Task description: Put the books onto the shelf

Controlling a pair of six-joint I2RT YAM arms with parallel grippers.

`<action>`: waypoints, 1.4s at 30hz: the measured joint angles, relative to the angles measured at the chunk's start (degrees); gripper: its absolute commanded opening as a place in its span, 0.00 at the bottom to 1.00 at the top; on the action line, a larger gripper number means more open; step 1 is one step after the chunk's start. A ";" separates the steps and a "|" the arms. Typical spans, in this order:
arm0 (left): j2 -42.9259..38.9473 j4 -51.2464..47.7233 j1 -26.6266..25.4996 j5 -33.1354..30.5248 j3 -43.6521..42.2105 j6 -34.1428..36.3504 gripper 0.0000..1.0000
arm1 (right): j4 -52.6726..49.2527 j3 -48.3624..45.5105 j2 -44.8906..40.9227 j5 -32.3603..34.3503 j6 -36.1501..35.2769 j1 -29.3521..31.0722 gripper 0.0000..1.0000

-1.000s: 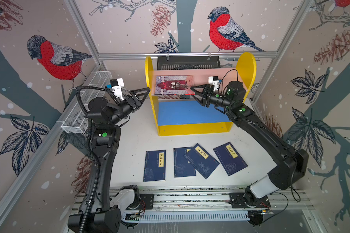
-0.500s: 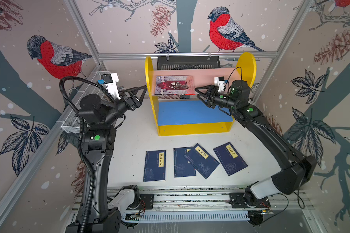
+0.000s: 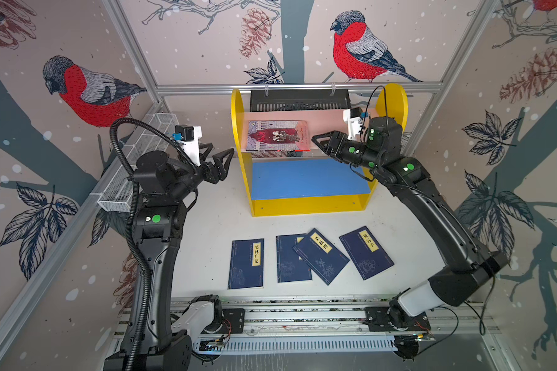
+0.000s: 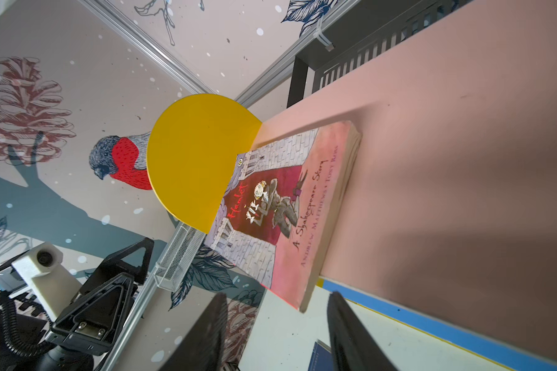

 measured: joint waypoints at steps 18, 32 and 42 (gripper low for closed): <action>3.45 2.49 -6.75 -8.39 -4.07 2.69 0.79 | -10.49 19.69 14.84 -1.86 -4.00 -1.29 0.54; 4.20 4.90 -6.88 -8.50 -5.40 2.73 0.79 | -9.60 26.86 20.96 -8.20 -0.50 -1.03 0.54; 5.11 7.19 -7.26 -8.52 -5.95 2.27 0.79 | -6.78 28.33 22.71 -10.08 0.74 -0.63 0.54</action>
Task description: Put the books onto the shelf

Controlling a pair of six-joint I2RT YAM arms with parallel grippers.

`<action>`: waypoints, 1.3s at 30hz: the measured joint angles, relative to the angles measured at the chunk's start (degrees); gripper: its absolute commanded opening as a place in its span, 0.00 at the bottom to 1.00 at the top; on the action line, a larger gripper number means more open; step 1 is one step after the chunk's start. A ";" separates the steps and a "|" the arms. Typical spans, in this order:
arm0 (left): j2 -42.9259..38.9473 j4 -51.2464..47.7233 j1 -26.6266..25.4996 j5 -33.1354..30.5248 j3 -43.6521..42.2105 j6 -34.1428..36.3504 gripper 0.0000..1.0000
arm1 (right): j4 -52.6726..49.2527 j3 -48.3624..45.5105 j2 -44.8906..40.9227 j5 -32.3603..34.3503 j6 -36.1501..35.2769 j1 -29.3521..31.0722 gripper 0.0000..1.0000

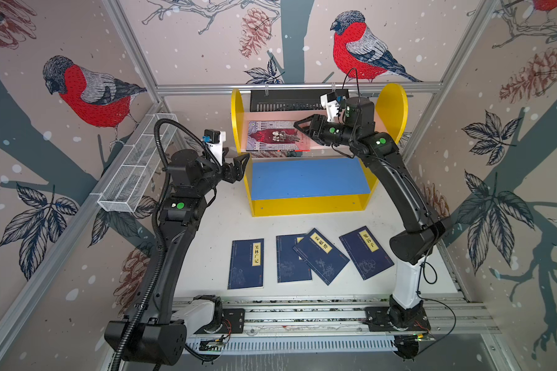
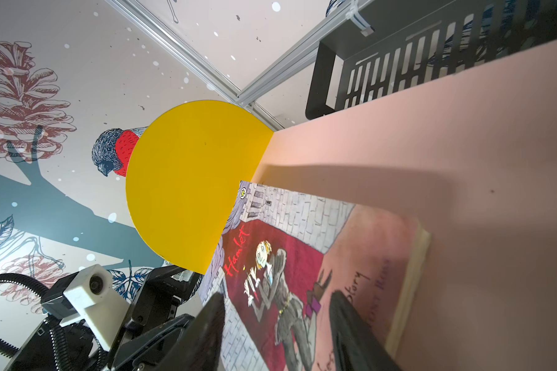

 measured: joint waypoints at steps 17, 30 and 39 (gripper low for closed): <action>-0.66 0.37 -0.39 0.20 -0.13 0.04 0.79 | -3.06 -15.50 -15.56 7.37 0.17 1.29 0.54; 0.98 0.66 -2.23 -1.44 -0.15 0.02 0.78 | -1.46 -21.09 -17.27 8.15 0.17 1.53 0.54; 0.96 0.63 -2.25 -2.80 -0.17 0.42 0.78 | 0.24 -19.61 -15.19 6.19 0.17 1.16 0.54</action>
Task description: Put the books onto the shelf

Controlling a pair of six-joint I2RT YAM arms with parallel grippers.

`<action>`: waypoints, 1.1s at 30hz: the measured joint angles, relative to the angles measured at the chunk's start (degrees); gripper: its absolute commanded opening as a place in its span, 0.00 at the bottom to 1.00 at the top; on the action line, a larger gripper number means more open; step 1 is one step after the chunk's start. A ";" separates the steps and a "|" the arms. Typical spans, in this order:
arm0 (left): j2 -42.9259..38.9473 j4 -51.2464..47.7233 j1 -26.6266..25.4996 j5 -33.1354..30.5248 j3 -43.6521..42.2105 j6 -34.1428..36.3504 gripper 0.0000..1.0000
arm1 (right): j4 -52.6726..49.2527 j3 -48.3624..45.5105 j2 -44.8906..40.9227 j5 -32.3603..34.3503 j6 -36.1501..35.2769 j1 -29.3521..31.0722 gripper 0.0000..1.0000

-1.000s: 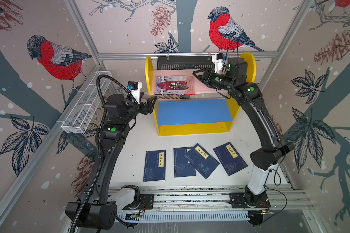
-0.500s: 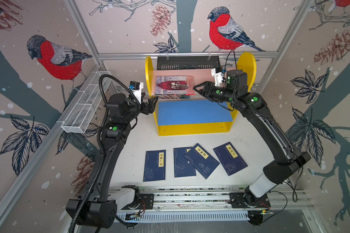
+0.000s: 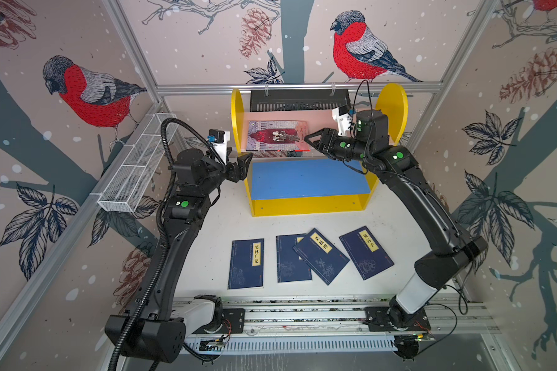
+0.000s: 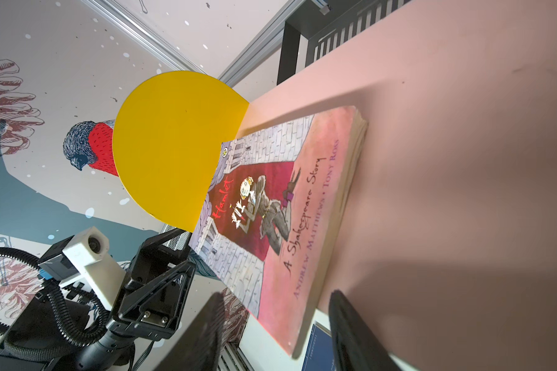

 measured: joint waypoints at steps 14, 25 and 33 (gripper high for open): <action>0.00 0.11 0.00 -0.11 -0.37 0.07 0.78 | 2.16 1.18 2.14 -2.91 0.04 -0.02 0.54; 0.07 1.29 -0.02 -0.24 -0.42 0.09 0.78 | 2.14 4.20 4.74 -4.70 0.26 -0.04 0.54; 0.28 1.29 -0.04 -1.44 -0.50 0.37 0.77 | 2.54 5.86 6.36 -5.55 0.28 -0.13 0.54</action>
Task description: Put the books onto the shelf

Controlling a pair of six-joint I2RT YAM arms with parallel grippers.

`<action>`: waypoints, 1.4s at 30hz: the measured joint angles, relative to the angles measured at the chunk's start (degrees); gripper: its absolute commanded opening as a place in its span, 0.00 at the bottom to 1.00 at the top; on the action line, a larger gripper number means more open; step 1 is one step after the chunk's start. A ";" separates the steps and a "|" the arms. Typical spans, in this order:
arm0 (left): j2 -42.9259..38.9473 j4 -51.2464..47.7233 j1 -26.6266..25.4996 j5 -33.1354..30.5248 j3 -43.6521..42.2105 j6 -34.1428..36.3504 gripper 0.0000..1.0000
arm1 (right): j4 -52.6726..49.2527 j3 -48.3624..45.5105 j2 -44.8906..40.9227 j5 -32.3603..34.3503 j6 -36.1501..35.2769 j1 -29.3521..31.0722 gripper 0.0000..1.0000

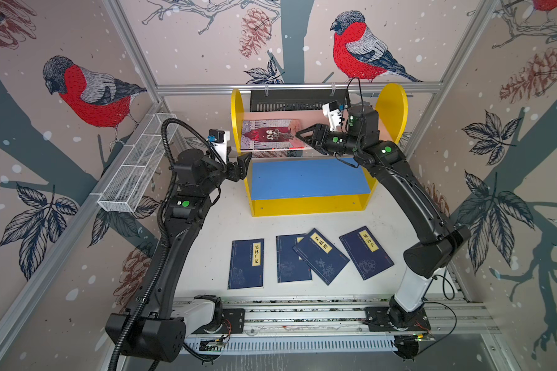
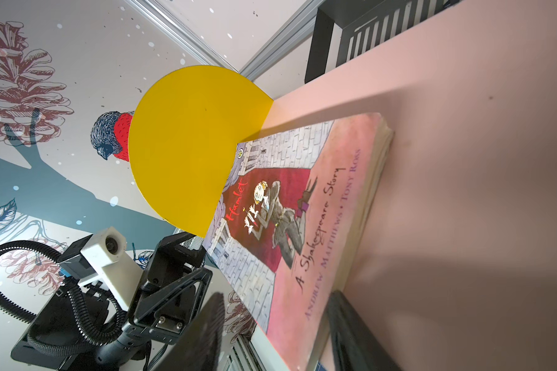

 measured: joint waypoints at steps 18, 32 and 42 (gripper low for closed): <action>-0.35 0.00 0.00 -1.57 0.00 0.72 0.77 | -0.94 2.95 1.79 -0.72 0.90 -0.59 0.55; -3.30 -3.30 0.00 -4.17 4.04 0.72 0.77 | -6.10 3.13 -2.08 11.06 -6.45 -0.70 0.53; -3.34 -8.13 0.04 -10.62 8.09 -2.21 0.77 | -7.91 2.21 -1.55 10.54 -7.08 0.46 0.52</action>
